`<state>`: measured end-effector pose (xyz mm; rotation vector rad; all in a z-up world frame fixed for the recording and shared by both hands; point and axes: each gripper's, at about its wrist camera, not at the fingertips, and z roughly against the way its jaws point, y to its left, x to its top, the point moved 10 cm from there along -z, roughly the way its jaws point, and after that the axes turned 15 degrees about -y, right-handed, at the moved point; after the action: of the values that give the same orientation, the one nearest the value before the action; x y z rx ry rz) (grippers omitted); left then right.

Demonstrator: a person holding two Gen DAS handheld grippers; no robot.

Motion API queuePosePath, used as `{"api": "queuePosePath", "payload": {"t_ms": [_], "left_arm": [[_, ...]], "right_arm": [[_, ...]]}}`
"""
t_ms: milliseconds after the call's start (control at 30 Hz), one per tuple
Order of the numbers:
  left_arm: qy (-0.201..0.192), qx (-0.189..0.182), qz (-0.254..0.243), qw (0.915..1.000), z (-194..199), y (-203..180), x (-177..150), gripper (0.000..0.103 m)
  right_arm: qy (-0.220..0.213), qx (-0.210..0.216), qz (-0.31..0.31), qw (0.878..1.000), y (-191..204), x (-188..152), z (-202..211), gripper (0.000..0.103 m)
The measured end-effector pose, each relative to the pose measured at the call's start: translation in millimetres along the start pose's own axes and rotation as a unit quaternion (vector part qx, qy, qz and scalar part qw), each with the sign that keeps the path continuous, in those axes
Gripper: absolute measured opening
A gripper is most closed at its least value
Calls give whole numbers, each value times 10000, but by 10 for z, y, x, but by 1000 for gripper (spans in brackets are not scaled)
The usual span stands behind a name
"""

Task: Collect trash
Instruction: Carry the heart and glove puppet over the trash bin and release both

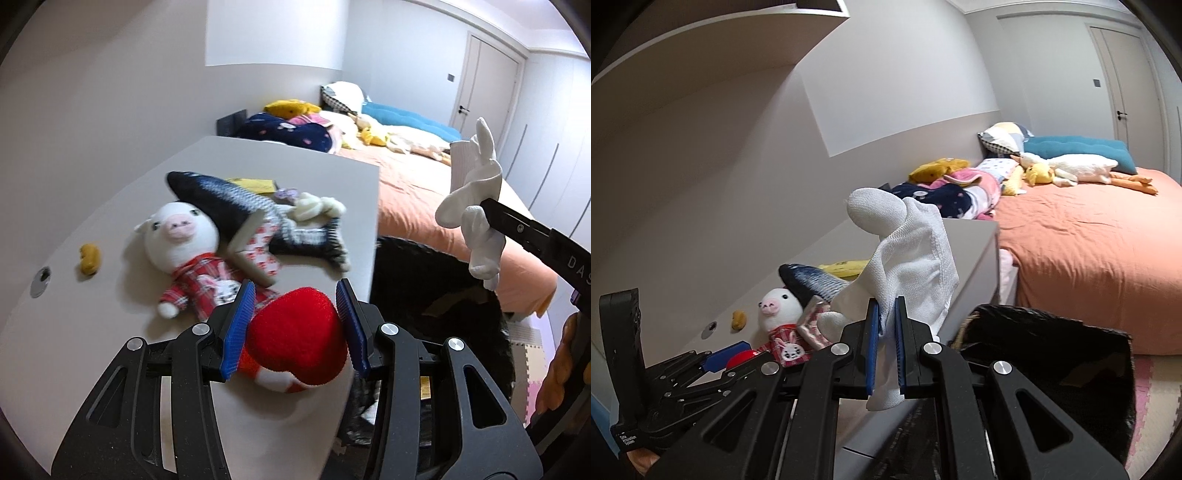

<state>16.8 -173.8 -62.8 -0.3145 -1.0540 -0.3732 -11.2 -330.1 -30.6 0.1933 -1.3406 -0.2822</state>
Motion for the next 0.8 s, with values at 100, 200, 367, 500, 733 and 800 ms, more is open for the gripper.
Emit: {"api": "queuePosePath", "payload": {"t_ms": [100, 200, 367, 500, 733, 800], "left_arm": [[32, -130, -70, 9999, -49, -173, 0, 45], [53, -260, -159, 9995, -99, -333, -1, 45], [95, -447, -293, 9985, -166, -571, 2, 45], [119, -567, -374, 9976, -210, -736, 6, 45], [163, -816, -509, 9952, -283, -1059, 3, 45], [170, -906, -560, 9942, -296, -1153, 2, 45]], "right_arm": [[-35, -127, -49, 9999, -148, 27, 67, 10], [-67, -273, -84, 9996, -299, 56, 136, 10], [-110, -486, -135, 9987, -523, 87, 223, 10], [-146, -605, -179, 9979, -670, 102, 293, 10], [-200, -865, -294, 9956, -942, 111, 411, 10], [-209, -956, -317, 9947, -1033, 112, 458, 10]]}}
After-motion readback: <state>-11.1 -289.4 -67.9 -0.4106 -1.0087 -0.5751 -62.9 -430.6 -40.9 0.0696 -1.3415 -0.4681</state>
